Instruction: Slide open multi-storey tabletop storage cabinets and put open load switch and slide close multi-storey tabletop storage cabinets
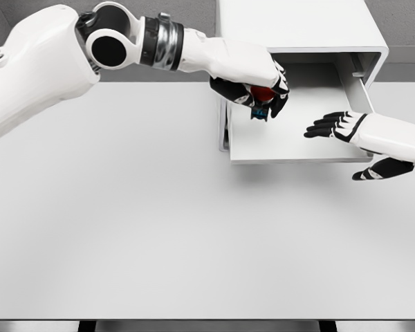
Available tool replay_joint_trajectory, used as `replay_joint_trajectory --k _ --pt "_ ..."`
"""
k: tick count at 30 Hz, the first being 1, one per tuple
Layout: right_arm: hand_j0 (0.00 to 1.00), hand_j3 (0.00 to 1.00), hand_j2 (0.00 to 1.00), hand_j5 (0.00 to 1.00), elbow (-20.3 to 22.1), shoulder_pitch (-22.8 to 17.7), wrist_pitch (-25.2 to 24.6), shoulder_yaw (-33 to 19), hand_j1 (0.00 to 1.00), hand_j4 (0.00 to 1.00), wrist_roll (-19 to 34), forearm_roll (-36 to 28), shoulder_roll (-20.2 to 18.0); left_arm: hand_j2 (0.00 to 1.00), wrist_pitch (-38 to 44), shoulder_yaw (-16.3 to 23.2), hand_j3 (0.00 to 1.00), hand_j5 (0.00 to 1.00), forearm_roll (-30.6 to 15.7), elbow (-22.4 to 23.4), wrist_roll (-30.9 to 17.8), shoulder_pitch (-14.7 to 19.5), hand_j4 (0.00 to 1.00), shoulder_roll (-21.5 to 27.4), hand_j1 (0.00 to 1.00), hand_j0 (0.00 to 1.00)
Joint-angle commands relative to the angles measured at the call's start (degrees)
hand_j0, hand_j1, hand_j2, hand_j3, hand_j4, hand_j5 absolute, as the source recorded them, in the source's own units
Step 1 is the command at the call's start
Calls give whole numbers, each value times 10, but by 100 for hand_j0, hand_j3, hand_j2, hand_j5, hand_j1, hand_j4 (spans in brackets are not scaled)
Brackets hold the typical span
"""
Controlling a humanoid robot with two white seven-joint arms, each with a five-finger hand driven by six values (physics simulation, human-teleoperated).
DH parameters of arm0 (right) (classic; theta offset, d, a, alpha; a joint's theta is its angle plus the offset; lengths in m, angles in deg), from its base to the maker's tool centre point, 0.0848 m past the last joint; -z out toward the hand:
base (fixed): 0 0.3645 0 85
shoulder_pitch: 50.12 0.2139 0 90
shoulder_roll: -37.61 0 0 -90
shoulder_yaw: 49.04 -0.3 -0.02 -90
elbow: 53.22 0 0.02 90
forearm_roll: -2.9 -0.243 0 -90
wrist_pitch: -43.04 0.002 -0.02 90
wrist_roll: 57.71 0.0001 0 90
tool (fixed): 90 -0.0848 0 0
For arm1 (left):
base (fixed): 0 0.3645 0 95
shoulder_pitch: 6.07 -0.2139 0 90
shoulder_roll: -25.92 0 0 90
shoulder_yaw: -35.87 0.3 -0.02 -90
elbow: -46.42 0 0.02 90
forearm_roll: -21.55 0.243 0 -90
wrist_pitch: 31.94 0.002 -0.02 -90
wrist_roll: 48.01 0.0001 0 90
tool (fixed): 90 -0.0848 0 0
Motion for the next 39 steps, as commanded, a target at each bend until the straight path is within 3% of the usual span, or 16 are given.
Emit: replay_joint_trajectory --k 1,3,4,7,16,22,25,27,28,29,31,34,36,39 --pt "100 100 100 100 0 0 0 -1 100 100 0 -4 -1 44 2 -1 44 44 -3 7 0 0 44 -4 44 44" --pt "100 100 100 100 0 0 0 -1 100 100 0 -4 -1 47 2 -1 47 47 -3 7 0 0 47 -4 47 47" --pt "100 100 100 100 0 -1 0 -1 100 100 0 -4 -1 56 2 -3 56 56 -2 10 0 0 56 -4 56 56" --pt "100 100 100 100 0 -1 0 -1 100 100 0 -4 0 100 2 -9 100 100 -3 15 2 0 100 -8 100 100" --pt "100 100 100 100 0 0 0 -1 100 100 0 -4 1 100 2 -27 100 100 -11 1 7 -4 100 -7 100 100" --pt "100 100 100 100 0 -1 0 -1 100 100 0 -4 1 100 2 -35 100 100 -48 -120 6 -7 100 52 100 100" --pt "100 100 100 100 -1 -1 0 -1 100 100 0 -4 4 100 2 -55 100 100 -80 -223 6 -8 100 152 100 100" --pt "100 100 100 100 -1 0 0 -1 100 100 0 -4 7 100 2 -69 100 100 -108 -288 7 -21 100 258 100 100" --pt "100 100 100 100 -1 0 0 -2 100 100 0 -4 9 100 2 -104 100 100 -115 -306 7 -52 100 309 100 100" --pt "100 100 100 100 -2 2 0 -3 100 100 0 -4 11 100 2 -156 100 100 -125 -318 9 -104 100 356 100 100" --pt "100 100 100 100 -3 3 0 -7 100 100 3 -4 15 100 2 -264 100 100 -136 -321 12 -238 100 436 100 100" --pt "100 100 100 100 -7 5 0 -7 100 100 6 -4 21 100 2 -361 100 100 -136 -315 7 -403 100 442 100 100" --pt "100 100 100 100 -7 7 0 -8 100 100 7 -4 22 100 2 -368 100 100 -135 -292 5 -446 100 441 100 100" --pt "100 100 100 100 -17 7 0 -9 100 100 7 -4 29 100 2 -372 100 100 -135 -281 5 -473 100 434 100 100"
